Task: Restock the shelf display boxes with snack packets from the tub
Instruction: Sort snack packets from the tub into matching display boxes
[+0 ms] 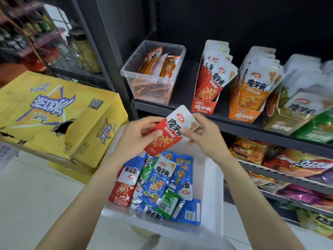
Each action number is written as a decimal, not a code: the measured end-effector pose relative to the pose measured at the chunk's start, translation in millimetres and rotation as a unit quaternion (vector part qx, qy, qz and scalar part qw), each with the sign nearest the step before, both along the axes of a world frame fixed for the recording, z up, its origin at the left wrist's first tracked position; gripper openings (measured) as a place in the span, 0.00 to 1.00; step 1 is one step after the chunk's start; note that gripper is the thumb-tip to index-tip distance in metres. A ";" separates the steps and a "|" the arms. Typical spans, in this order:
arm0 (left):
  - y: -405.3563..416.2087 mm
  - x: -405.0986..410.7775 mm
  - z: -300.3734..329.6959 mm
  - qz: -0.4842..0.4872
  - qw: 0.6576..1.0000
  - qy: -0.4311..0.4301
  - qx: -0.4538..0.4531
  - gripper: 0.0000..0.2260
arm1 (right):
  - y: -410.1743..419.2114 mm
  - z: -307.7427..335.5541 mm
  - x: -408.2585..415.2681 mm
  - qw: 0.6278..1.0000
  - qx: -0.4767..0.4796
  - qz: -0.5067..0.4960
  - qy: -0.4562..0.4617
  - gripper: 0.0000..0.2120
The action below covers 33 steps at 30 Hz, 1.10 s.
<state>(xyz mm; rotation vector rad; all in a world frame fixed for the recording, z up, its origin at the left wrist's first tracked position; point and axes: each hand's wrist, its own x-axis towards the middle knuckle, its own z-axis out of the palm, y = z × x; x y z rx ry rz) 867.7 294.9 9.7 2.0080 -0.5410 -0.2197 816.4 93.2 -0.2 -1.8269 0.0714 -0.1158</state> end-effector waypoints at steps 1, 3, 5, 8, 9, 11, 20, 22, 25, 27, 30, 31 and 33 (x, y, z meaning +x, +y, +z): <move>-12.7 3.9 4.7 -0.004 1.000 -0.020 -0.012 0.15 | -7.9 10.4 -1.6 1.000 0.009 -0.015 -0.015 0.09; -40.1 15.1 14.8 -0.001 0.996 -0.085 -0.016 0.12 | -24.4 30.3 -3.6 0.995 -0.017 -0.076 -0.068 0.09; -67.3 31.6 22.7 0.016 0.983 -0.180 0.006 0.12 | -42.6 47.3 -2.6 0.975 -0.056 -0.171 -0.129 0.09; -101.9 62.2 25.6 0.050 0.962 -0.265 0.033 0.16 | -69.5 64.5 7.3 0.927 -0.116 -0.301 -0.193 0.04; -110.8 71.1 24.0 0.053 0.962 -0.265 0.028 0.17 | -77.5 67.3 13.8 0.911 -0.135 -0.333 -0.201 0.05; -124.6 83.9 16.8 0.041 0.964 -0.259 0.032 0.18 | -90.1 69.3 29.4 0.892 -0.169 -0.368 -0.199 0.07; -129.1 89.5 -15.8 0.001 0.968 -0.225 0.110 0.21 | -93.6 41.6 92.0 0.837 -0.448 -0.289 -0.120 0.13; -126.2 89.0 -16.0 -0.015 0.969 -0.223 0.110 0.21 | -93.0 32.4 90.4 0.822 -0.469 -0.307 -0.104 0.17; -114.2 80.7 -17.8 -0.016 0.962 -0.256 0.097 0.19 | -86.3 21.4 70.0 0.813 -0.435 -0.342 -0.183 0.17; -95.0 68.8 -24.1 0.021 0.951 -0.306 0.047 0.15 | -72.9 9.4 48.0 0.819 -0.418 -0.306 -0.246 0.13; -51.3 45.6 -47.3 0.061 0.923 -0.379 -0.027 0.11 | -40.0 -17.6 15.7 0.860 -0.409 -0.187 -0.241 0.11; -33.7 37.5 -57.7 0.061 0.924 -0.376 -0.020 0.10 | -27.7 -28.8 7.1 0.875 -0.405 -0.144 -0.224 0.10; 2.9 24.5 -80.9 0.058 0.942 -0.329 0.034 0.12 | -4.7 -53.6 -3.3 0.889 -0.411 -0.065 -0.190 0.09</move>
